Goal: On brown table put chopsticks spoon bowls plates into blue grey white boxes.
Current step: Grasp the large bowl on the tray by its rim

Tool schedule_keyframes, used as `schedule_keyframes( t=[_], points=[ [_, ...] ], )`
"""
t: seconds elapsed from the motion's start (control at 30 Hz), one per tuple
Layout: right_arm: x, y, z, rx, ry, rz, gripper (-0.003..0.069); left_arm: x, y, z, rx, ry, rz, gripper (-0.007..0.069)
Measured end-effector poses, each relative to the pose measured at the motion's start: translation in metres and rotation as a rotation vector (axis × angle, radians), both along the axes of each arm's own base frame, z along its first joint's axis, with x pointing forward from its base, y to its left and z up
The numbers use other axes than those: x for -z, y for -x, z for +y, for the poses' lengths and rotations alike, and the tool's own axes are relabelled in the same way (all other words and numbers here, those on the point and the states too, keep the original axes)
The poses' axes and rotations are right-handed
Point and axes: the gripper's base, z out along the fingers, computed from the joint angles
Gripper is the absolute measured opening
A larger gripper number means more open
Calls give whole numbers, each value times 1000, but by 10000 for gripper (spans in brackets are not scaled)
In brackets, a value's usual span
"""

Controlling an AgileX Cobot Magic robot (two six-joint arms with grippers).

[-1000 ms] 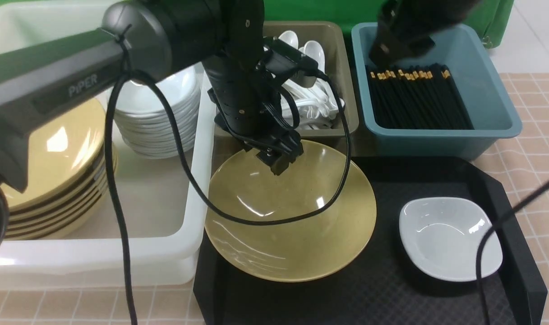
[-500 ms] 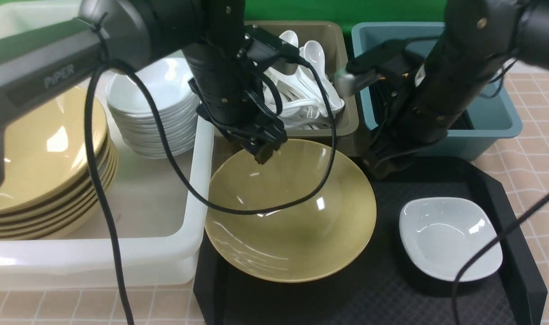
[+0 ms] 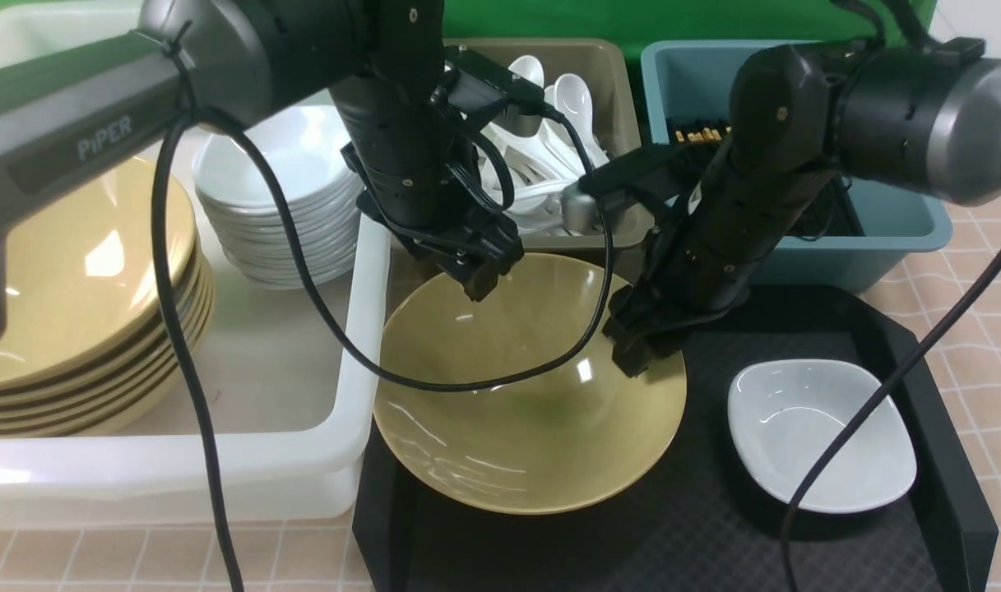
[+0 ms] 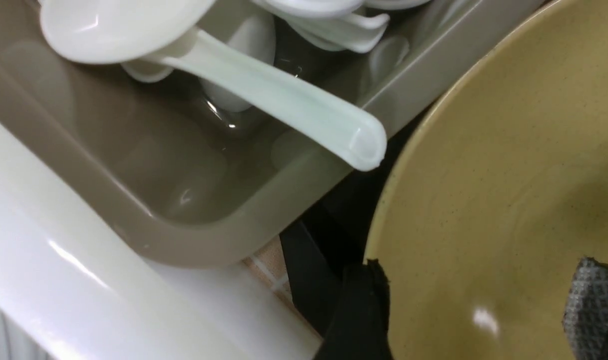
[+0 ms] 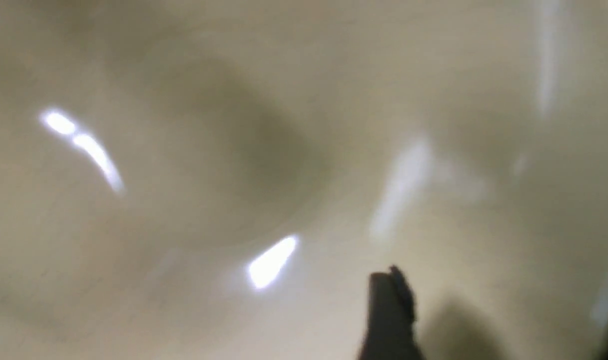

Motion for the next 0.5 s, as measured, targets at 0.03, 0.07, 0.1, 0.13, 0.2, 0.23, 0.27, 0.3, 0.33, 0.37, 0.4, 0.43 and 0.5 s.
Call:
schedule_keyframes(
  t=[0.03, 0.07, 0.1, 0.13, 0.2, 0.23, 0.27, 0.3, 0.33, 0.37, 0.4, 0.43, 0.5],
  points=[
    [1, 1, 0, -14, 3, 10, 367, 0, 0, 0, 0, 0, 0, 456],
    [1, 2, 0, -24, 8, 20, 315, 0, 0, 0, 0, 0, 0, 456],
    [1, 3, 0, -23, 10, 31, 276, 0, 0, 0, 0, 0, 0, 456],
    [0, 3, -1, -12, -1, 34, 218, 0, 0, 0, -1, 0, 1, 456],
    [-4, 3, -1, -10, -20, 35, 149, 0, 1, 0, -1, -5, 10, 456],
    [-5, 4, -2, -14, -24, 41, 129, 0, 2, 0, 0, -1, 24, 456],
    [-8, 7, -4, -29, -18, 60, 127, 1, 3, 0, -1, -4, 39, 456],
    [-11, 9, -7, -38, -9, 75, 127, 1, 4, 0, -1, -1, 41, 456],
    [-13, 10, -10, -40, -1, 85, 125, 1, 4, -1, -2, 3, 47, 456],
    [-15, 10, -14, -40, 5, 90, 116, 1, 5, -1, -4, 12, 53, 456],
    [-16, 10, -17, -40, 9, 92, 105, 1, 6, -3, -6, 28, 62, 456],
    [-18, 10, -20, -42, 11, 92, 99, 1, 6, -4, -7, 49, 74, 456],
    [-19, 9, -24, -37, 14, 93, 98, 0, 9, -8, 8, 95, 97, 456]
  ],
)
